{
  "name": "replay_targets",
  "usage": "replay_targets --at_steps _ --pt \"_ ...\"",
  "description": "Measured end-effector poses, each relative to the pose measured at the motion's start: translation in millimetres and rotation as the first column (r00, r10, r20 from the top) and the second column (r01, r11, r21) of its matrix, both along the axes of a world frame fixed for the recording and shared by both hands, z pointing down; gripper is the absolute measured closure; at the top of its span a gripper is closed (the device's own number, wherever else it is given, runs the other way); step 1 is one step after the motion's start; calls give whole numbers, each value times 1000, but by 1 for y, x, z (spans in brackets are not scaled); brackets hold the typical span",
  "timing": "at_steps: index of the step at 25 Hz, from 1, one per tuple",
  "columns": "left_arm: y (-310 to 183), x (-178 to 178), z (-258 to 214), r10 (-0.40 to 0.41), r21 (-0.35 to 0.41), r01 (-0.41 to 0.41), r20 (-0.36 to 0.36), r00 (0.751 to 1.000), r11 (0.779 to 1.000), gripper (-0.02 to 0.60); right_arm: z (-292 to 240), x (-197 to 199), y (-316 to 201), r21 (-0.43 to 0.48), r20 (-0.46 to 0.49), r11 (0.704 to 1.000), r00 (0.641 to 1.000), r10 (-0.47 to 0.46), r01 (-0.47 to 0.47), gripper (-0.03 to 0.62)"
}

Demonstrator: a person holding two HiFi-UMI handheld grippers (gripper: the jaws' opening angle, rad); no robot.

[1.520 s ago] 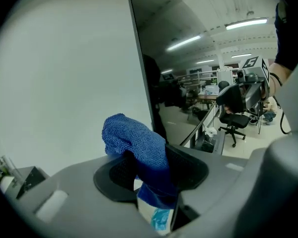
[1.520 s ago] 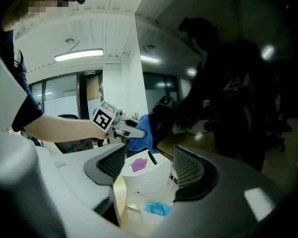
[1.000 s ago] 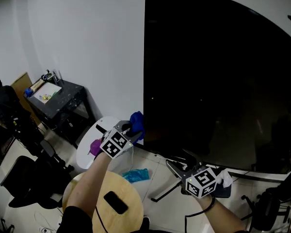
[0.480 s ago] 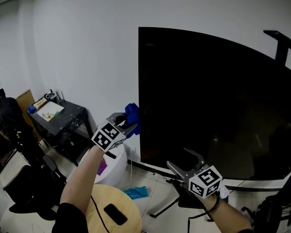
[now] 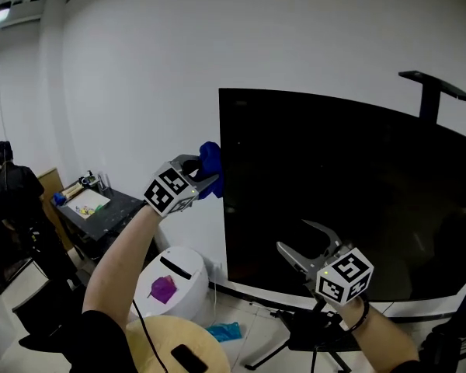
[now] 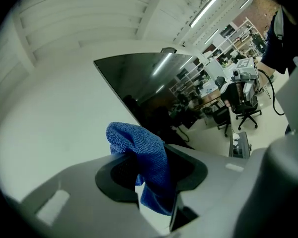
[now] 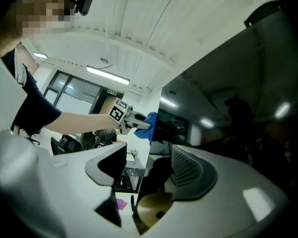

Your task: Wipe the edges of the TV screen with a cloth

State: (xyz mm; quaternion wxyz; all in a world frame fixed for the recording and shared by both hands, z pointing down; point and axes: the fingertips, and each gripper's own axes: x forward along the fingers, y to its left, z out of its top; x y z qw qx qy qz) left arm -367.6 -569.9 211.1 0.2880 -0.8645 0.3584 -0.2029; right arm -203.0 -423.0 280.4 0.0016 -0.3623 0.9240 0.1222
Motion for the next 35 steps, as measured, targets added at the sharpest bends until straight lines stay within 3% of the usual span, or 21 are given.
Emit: replay_targets --at_steps 3,7,16,23,28,32,35 --pt "1 -3 -38 -3 26 3 -17 1000 1000 443 -40 -4 2 44 19 999 1000 -15 15 315" --pt "3 -4 -79 -29 55 29 16 999 998 443 -80 -11 7 65 43 997 998 -43 40 326" --pt "3 -2 -166 -84 137 73 78 993 988 443 -111 -8 25 134 17 991 999 -33 30 327" --pt "15 -7 -228 -115 211 102 53 992 972 443 -159 -2 36 220 4 976 1000 3 -4 330" --pt "37 -2 -271 -124 283 105 48 991 953 443 -196 -4 63 270 37 963 999 -39 27 335" --pt "49 0 -290 -135 310 113 50 990 944 443 -205 -6 82 290 50 956 997 -64 47 336" --pt "42 8 -280 -147 292 120 72 987 949 443 -203 -2 84 269 76 962 995 -72 50 336"
